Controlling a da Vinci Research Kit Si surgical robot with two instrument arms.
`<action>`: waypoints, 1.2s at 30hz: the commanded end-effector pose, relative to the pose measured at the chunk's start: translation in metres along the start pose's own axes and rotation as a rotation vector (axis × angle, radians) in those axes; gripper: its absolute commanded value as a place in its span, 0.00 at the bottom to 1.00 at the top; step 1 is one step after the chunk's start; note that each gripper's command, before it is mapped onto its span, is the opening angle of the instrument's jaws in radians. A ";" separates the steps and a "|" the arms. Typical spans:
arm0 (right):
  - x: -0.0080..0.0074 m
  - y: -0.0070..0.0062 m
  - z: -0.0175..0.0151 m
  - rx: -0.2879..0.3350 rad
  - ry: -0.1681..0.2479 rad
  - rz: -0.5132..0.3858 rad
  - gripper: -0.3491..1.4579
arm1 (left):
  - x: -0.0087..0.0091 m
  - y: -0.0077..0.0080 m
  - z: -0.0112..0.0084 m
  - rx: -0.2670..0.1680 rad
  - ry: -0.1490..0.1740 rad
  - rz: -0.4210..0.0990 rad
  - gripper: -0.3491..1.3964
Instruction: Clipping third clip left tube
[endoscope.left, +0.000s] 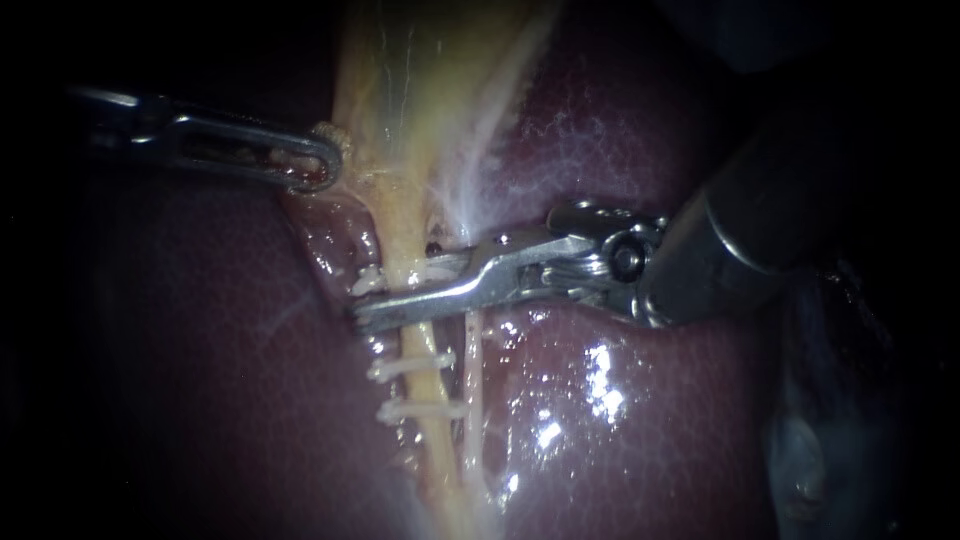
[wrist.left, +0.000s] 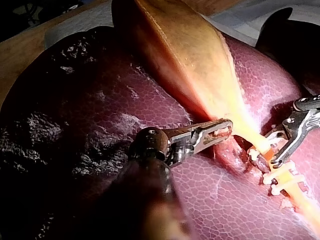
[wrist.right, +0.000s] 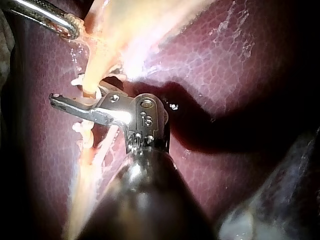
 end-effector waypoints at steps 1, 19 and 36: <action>0.0003 -0.0001 -0.0001 0.005 0.004 0.003 0.45 | 0.0000 0.0000 0.0000 0.000 0.000 0.000 0.00; 0.0019 0.0002 0.0004 0.068 0.032 0.011 0.33 | 0.0001 0.0002 -0.0001 0.001 0.001 -0.005 0.00; 0.0018 0.0002 0.0003 0.079 0.025 0.014 0.00 | 0.0001 0.0002 -0.0001 -0.002 0.000 -0.005 0.00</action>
